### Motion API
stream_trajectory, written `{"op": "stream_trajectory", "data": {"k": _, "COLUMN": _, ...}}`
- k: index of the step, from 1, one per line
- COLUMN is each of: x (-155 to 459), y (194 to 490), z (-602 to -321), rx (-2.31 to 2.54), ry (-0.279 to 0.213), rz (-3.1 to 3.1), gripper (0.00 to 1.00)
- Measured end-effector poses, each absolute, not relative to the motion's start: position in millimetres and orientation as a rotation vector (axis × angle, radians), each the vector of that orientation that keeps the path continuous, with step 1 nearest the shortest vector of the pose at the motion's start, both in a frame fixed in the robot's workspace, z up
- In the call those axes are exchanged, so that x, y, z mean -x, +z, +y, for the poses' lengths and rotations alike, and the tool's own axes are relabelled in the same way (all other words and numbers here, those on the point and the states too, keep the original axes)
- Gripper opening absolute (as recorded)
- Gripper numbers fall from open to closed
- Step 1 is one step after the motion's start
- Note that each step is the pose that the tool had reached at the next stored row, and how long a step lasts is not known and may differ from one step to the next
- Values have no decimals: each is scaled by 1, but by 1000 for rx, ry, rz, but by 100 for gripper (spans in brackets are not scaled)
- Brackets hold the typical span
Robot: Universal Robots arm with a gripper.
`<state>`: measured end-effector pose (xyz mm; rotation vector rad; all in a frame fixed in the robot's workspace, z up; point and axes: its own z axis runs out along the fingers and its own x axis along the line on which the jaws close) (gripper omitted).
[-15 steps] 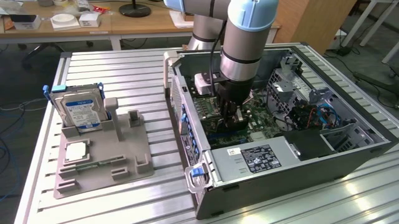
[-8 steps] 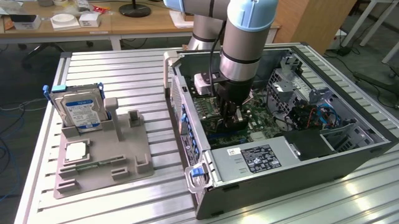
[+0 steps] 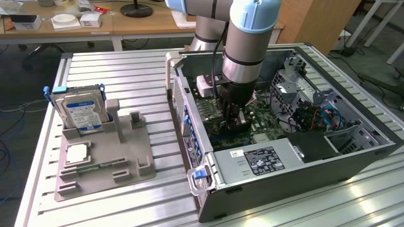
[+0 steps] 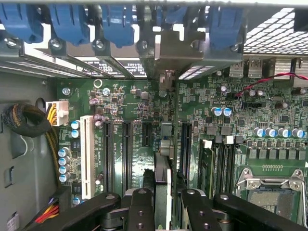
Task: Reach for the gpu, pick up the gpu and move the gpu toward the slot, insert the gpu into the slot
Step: 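Insert the gpu into the slot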
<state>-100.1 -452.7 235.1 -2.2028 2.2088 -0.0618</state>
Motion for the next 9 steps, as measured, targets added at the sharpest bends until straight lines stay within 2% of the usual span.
{"op": "stream_trajectory", "data": {"k": 9, "x": 102, "y": 235, "z": -453, "rx": 2203, "ry": -62, "rz": 2208, "gripper": 26}}
